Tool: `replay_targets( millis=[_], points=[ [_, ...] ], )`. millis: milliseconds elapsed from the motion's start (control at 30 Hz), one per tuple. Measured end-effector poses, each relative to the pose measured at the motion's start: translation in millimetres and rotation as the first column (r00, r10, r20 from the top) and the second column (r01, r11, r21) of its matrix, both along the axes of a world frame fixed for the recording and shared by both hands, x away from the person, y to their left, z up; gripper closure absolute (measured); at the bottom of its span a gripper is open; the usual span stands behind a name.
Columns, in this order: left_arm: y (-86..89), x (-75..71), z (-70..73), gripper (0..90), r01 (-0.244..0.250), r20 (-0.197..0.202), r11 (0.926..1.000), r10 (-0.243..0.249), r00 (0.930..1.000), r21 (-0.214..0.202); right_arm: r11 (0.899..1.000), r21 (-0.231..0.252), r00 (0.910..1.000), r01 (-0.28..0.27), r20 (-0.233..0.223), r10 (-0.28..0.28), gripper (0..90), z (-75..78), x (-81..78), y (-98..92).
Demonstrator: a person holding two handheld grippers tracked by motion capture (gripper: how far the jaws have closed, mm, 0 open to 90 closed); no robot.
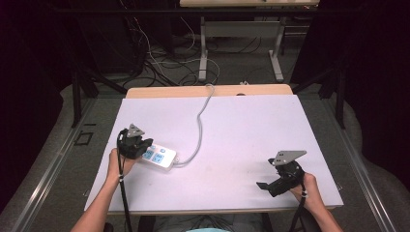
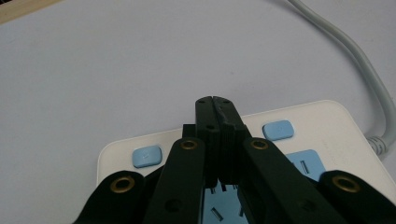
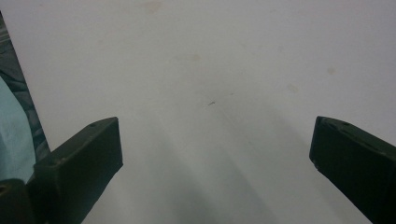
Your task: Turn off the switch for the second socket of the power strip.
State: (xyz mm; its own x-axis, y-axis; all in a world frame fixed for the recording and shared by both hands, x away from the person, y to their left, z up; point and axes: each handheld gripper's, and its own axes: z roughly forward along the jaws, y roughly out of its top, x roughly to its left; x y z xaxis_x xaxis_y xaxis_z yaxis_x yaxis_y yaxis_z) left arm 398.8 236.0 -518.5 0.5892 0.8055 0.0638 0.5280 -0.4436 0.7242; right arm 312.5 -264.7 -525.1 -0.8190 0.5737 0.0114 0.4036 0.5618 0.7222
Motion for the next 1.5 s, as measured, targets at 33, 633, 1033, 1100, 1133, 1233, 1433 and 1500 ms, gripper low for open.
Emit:
replay_targets(
  millis=[33, 633, 1033, 1100, 1133, 1233, 1433, 1500],
  points=[
    [-0.4, -0.4, -0.1, 89.8, -0.002, -0.002, 1.0000, 0.002, 1.0000, 0.000, 1.000, 0.001, 1.0000, -0.001, 0.000, 0.001, 2.0, 0.0, 0.1, 0.0],
    [-1.8, 0.8, -8.4, 89.9, 0.005, -0.014, 1.0000, -0.005, 0.9999, -0.008, 1.000, -0.003, 1.0000, -0.003, 0.004, 0.003, 2.4, -0.2, 0.7, -0.3],
    [-0.3, 1.6, -12.9, 89.8, -0.009, -0.024, 0.9999, 0.009, 0.9997, -0.010, 1.000, -0.003, 1.0000, 0.004, 0.002, -0.004, 2.4, 0.0, -0.1, 0.0],
    [-0.7, 2.6, -14.7, 89.8, 0.001, -0.021, 1.0000, -0.001, 0.9998, -0.003, 1.000, -0.005, 1.0000, -0.001, 0.006, 0.002, 2.4, -0.2, 0.5, 0.0],
    [-1.2, 2.9, -15.7, 89.8, 0.005, -0.021, 1.0000, -0.005, 0.9998, 0.003, 1.000, -0.005, 1.0000, -0.001, 0.005, 0.001, 2.4, -0.2, 0.4, -0.1],
    [-1.2, 2.6, -15.2, 89.9, 0.007, -0.025, 0.9999, -0.006, 0.9997, 0.009, 1.000, -0.004, 1.0000, -0.001, 0.005, 0.001, 2.4, -0.2, 0.5, -0.3],
    [-2.0, 2.3, -16.7, 89.8, 0.000, -0.014, 1.0000, 0.000, 0.9999, -0.005, 1.000, -0.004, 1.0000, 0.006, 0.003, -0.006, 2.4, 0.0, -0.1, -0.1],
    [-1.7, 2.4, -17.0, 89.8, 0.000, -0.012, 1.0000, 0.000, 0.9999, -0.006, 1.000, -0.004, 1.0000, 0.006, 0.003, -0.006, 2.4, 0.0, -0.1, -0.1]
  ],
)
